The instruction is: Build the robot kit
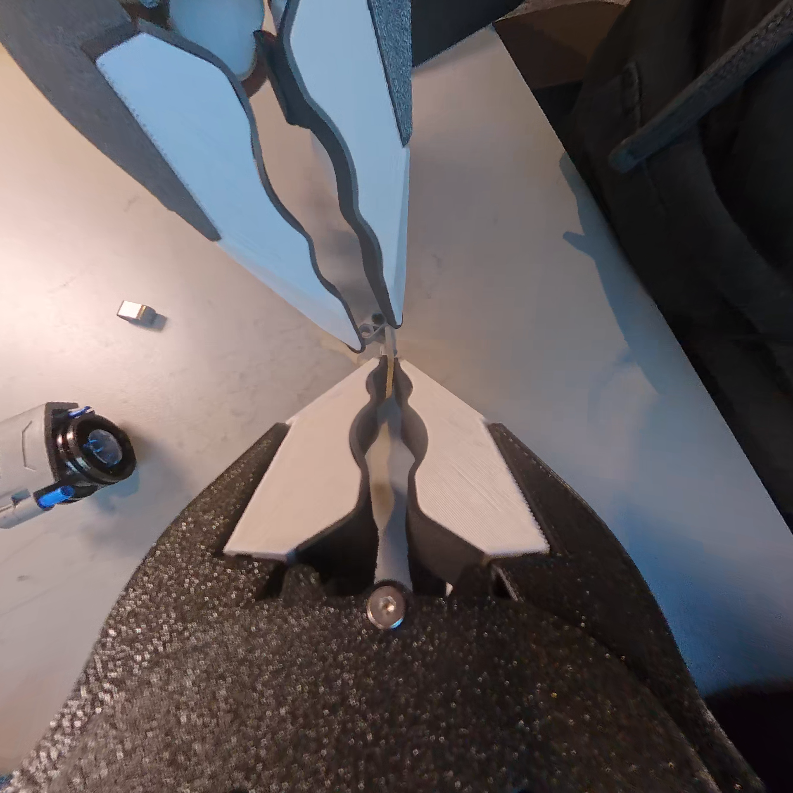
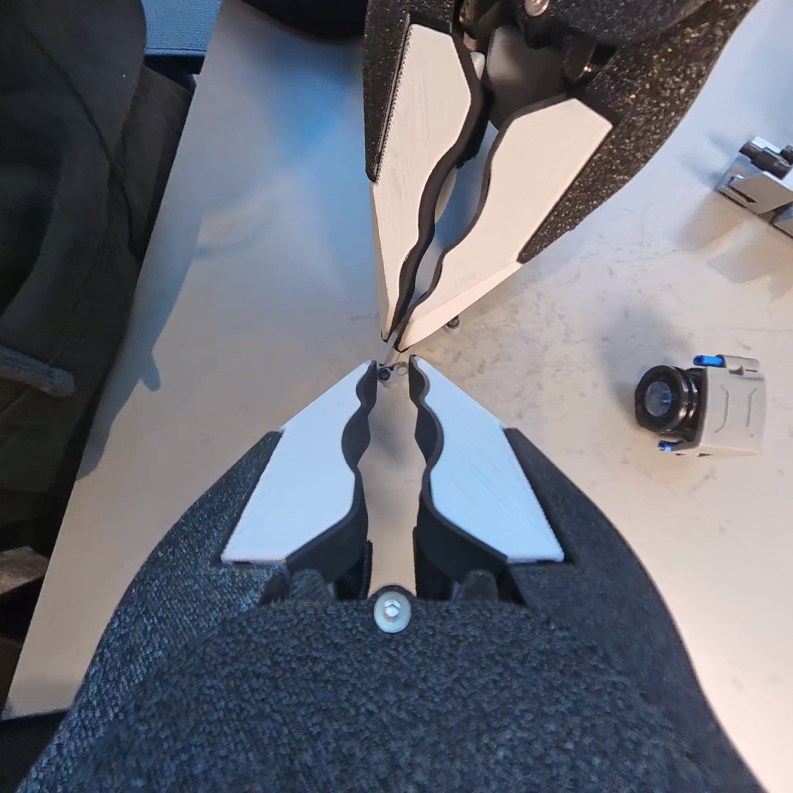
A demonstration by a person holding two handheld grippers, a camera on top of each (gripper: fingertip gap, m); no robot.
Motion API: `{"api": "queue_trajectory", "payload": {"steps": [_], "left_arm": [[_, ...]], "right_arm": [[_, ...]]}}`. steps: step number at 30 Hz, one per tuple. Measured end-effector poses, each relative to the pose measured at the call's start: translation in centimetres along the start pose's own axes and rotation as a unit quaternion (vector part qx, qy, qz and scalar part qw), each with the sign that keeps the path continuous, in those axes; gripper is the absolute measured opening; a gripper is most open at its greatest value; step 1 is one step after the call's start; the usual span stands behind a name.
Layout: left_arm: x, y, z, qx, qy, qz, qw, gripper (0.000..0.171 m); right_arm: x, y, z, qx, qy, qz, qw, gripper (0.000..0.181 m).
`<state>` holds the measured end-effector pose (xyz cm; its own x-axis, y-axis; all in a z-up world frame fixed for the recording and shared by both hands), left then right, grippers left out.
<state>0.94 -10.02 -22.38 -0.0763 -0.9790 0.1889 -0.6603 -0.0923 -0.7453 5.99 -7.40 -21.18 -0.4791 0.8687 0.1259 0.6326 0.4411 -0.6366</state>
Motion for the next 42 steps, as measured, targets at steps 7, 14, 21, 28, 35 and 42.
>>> {"api": "queue_trajectory", "payload": {"steps": [7, 14, 21, 28, 35, 42], "left_arm": [[0.0, 0.0, 0.1, 0.015, -0.014, -0.015, 1.0, 0.002], [-0.4, -0.5, 0.5, 0.013, -0.011, -0.01, 1.0, 0.002], [-0.7, -0.7, 0.7, 0.016, -0.005, -0.012, 1.0, 0.002], [-0.6, -1.6, -0.3, 0.061, -0.011, -0.021, 0.998, 0.028], [-2.5, -1.2, -6.3, 0.177, -0.157, -0.078, 0.968, 0.03], [-3.1, 1.4, -7.3, 0.187, -0.229, -0.136, 0.946, 0.029]], "right_arm": [[0.3, 0.1, 0.0, 0.008, -0.017, -0.015, 1.0, 0.014], [0.7, 1.1, -0.6, 0.027, 0.021, -0.006, 0.999, 0.026], [0.3, 1.6, -0.9, 0.043, 0.006, 0.005, 0.999, 0.013], [1.0, 1.9, -1.9, 0.056, -0.018, 0.019, 0.998, 0.026], [5.7, 3.0, -5.2, 0.115, 0.096, 0.088, 0.985, 0.026], [8.4, 5.5, -3.4, 0.04, 0.167, 0.132, 0.976, 0.027]]}}
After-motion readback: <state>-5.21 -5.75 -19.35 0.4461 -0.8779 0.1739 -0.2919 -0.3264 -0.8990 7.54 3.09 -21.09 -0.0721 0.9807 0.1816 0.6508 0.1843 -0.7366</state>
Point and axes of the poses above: each gripper's, where its closed fingertips meet, z out along the fingers, y out of its underside, x = y × z across the jaws, the point moved 4 cm from there along -z, back along the fingers, and after that the axes turned 13 degrees about y, right-handed, at the moved point
